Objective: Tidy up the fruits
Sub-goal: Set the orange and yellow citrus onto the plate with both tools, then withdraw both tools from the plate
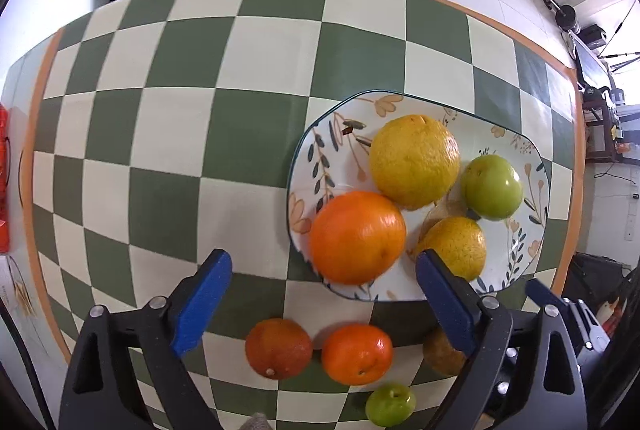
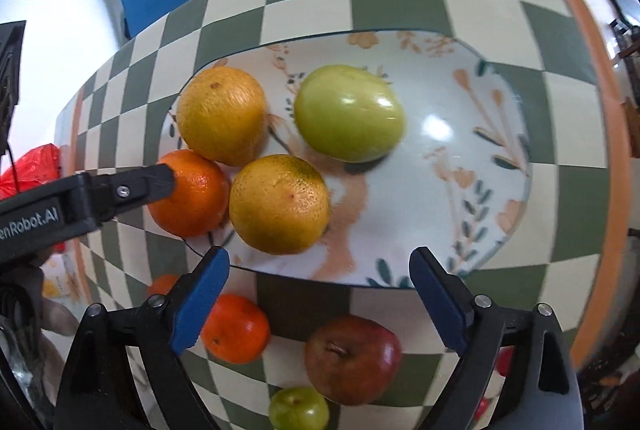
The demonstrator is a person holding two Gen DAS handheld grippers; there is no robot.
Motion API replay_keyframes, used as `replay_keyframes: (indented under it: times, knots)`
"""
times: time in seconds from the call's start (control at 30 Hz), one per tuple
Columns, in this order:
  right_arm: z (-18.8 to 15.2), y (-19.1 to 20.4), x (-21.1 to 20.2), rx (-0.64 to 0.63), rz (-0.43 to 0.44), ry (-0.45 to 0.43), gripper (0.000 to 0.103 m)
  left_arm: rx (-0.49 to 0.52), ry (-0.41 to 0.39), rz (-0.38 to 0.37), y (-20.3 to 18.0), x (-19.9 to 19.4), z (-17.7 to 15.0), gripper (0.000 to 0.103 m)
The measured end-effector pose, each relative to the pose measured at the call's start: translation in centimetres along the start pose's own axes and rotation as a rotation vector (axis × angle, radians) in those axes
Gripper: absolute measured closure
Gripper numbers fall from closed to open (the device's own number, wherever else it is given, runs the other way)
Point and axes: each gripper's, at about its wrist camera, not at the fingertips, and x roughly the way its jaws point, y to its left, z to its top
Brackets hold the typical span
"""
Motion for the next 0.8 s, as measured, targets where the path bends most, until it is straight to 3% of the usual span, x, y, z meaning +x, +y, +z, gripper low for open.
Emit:
replay_keyframes:
  times: [0.2, 0.33, 0.8]
  knots:
    - [-2.4, -1.4, -3.3, 0.013, -0.104, -0.073, 0.006, 0.017, -0.100, 0.052, -0.4, -2.6, -3.4, 0.009]
    - [-3.8, -2.2, -5.6, 0.033, -0.123, -0.121, 0.006, 0.039, -0.178, 0.084, -1.0, -4.9, -5.9, 0.009]
    - [-10.2, 0.0, -15.2, -0.015, -0.168, -0.295, 0.006, 0.080, -0.347, 0.061, -2.2, -12.7, -13.0, 0.009]
